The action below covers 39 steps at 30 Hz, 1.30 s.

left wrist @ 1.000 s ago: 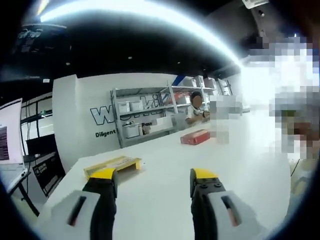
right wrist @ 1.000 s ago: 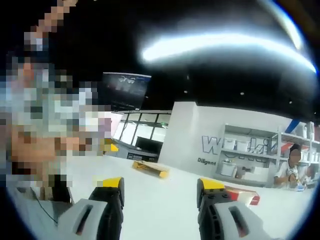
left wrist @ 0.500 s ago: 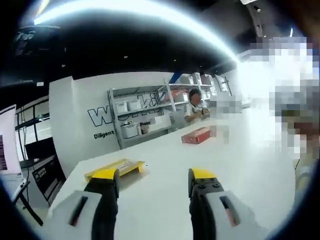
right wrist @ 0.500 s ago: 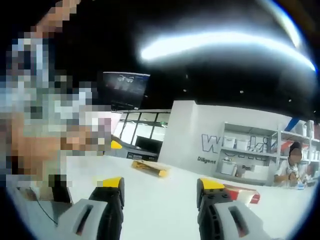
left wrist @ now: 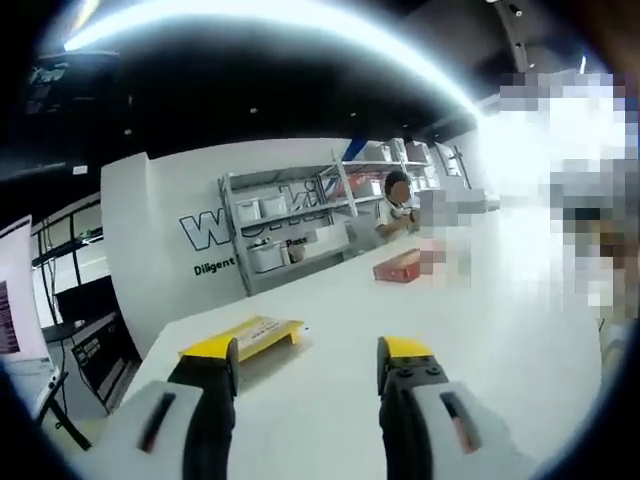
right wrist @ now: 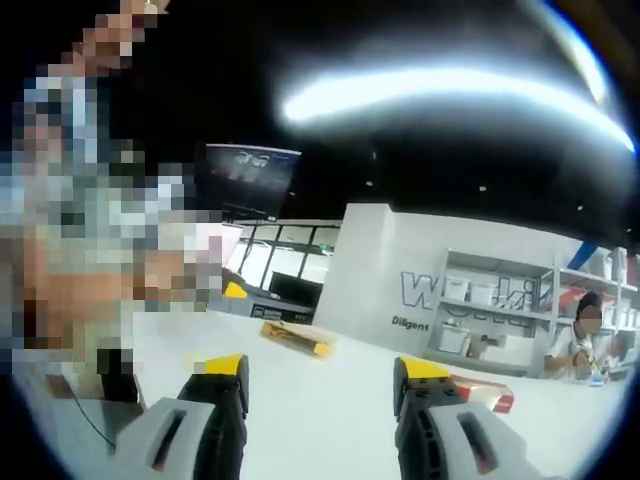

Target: Tear open the coffee pouch, take out the coffee, and pour the coffee from the pouch into the cup

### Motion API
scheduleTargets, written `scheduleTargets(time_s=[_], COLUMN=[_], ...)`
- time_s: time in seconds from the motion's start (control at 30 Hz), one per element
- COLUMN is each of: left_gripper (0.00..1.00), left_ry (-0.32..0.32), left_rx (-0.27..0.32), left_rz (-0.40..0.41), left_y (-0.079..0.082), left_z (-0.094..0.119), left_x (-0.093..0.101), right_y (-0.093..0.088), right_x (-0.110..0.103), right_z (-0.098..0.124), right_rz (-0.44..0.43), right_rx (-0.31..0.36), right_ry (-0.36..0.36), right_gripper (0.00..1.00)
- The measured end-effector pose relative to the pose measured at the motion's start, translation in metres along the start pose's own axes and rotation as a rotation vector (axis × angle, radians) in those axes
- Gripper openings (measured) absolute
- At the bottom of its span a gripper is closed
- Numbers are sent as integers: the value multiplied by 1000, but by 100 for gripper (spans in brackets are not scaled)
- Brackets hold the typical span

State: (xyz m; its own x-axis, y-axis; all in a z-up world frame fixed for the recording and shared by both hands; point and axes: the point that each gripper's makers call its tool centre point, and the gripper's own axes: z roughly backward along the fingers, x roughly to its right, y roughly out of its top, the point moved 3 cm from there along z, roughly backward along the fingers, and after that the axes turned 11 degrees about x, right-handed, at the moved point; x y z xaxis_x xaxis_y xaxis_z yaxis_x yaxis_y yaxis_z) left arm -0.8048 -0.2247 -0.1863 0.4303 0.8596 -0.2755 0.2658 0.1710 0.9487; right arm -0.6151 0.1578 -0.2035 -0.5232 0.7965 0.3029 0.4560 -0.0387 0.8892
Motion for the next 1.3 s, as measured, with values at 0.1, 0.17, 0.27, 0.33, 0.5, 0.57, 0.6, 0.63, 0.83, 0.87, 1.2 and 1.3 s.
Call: scheduleTargets(time_s=[0.1, 0.17, 0.27, 0.33, 0.5, 0.57, 0.6, 0.63, 0.83, 0.87, 1.2, 1.3], left_gripper=[58, 57, 58, 58, 56, 49, 49, 49, 62, 62, 54, 56], left_ry=[-7, -6, -7, -3, -15, -14, -11, -10, -21, -21, -42, -40], left_rx=[-9, 1, -15, -28, -39, -41, -42, -42, -23, -21, -28, -32], left_rz=[-34, -69, -60, -62, -59, -90, -95, -95, -73, -74, -116, -122], left_y=[-4, -5, -10, -14, -21, -22, -22, -23, -26, -26, -32, -34], left_z=[-5, -9, -14, -16, -21, -22, -23, -23, -29, -30, -45, -49], left_x=[-2, -5, -9, -10, -8, -9, -11, -12, -14, -15, -25, -25], right_y=[0, 0, -1, -3, -10, -11, -10, -10, -10, -11, -11, -12], right_x=[2, 4, 6, 9, 17, 20, 21, 21, 24, 25, 28, 31], right_z=[2, 5, 8, 11, 17, 18, 18, 19, 20, 21, 28, 31], right_rz=[-1, -3, -4, -6, -14, -17, -18, -16, -16, -16, -13, -14], right_rx=[-4, -2, -3, -6, -17, -18, -17, -16, -15, -15, -21, -25], right_ry=[-3, -10, -16, -23, -37, -41, -42, -43, -46, -46, -54, -60], right_gripper=[58, 58, 58, 58, 58, 58, 58, 58, 58, 58, 58, 58])
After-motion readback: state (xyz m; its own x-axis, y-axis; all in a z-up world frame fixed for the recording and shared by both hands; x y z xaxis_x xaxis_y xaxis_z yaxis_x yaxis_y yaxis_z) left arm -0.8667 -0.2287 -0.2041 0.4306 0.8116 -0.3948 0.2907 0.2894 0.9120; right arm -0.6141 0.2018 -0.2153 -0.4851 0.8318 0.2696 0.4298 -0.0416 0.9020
